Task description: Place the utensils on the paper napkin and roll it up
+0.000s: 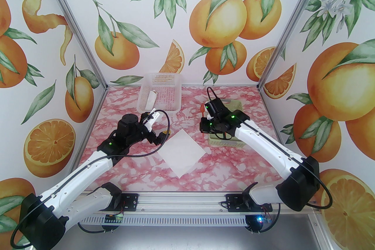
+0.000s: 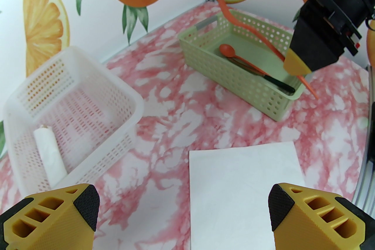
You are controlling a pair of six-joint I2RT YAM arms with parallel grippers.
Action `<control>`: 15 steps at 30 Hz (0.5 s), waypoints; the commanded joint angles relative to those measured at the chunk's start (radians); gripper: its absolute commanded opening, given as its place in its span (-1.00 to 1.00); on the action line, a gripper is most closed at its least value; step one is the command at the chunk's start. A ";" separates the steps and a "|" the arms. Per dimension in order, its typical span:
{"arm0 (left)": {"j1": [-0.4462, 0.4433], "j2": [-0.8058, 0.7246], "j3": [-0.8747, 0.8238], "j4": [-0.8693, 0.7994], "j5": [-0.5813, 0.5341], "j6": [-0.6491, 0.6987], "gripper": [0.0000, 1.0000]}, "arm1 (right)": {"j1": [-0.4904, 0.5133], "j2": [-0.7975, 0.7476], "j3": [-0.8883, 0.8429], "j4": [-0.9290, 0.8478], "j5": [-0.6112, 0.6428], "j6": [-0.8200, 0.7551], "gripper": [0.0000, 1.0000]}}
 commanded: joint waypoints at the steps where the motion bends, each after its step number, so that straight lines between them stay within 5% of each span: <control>1: -0.007 -0.020 0.022 0.019 0.019 0.017 1.00 | 0.038 -0.007 -0.038 0.074 -0.040 0.066 -0.74; 15: -0.008 -0.030 0.022 0.018 0.026 0.020 1.00 | 0.157 0.096 -0.099 0.178 -0.063 0.146 -0.73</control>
